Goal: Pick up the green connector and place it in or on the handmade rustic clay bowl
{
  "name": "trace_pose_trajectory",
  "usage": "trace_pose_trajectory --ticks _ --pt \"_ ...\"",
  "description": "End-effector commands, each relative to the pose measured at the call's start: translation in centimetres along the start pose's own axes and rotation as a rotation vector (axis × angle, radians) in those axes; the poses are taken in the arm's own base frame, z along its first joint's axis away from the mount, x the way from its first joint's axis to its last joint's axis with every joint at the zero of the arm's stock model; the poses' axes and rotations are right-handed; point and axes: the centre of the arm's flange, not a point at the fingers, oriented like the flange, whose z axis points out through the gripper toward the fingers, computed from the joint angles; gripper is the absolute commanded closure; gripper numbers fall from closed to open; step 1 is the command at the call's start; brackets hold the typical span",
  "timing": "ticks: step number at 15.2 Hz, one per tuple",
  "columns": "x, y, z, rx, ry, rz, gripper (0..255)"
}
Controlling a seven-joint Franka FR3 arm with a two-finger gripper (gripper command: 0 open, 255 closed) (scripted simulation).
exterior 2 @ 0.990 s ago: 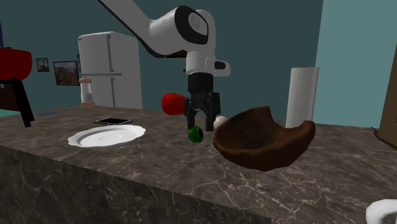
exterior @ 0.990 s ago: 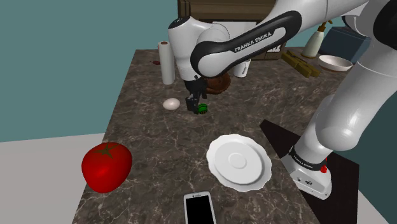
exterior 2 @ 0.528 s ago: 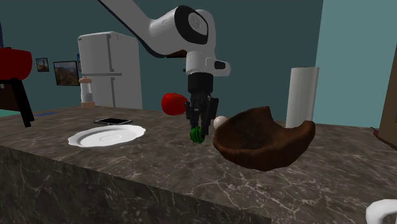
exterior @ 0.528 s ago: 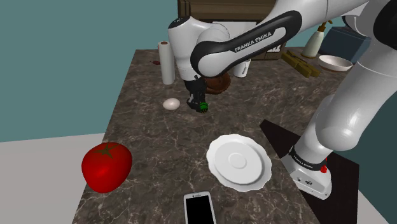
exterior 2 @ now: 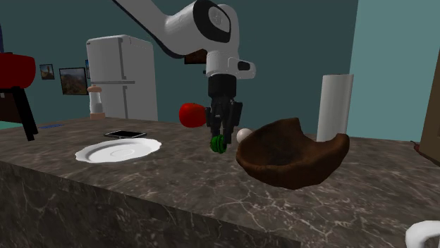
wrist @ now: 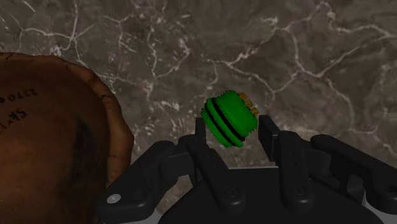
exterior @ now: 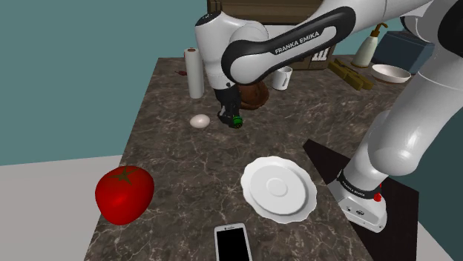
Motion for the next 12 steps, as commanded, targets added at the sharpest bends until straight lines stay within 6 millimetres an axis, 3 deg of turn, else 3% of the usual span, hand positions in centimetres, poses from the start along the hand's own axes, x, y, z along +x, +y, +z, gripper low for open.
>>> trace_pose_trajectory --ticks 1,12 --pt "-0.3 0.3 -1.0 0.000 0.000 0.000 255" --pt "-1.2 1.5 -6.6 0.000 0.000 0.000 255"
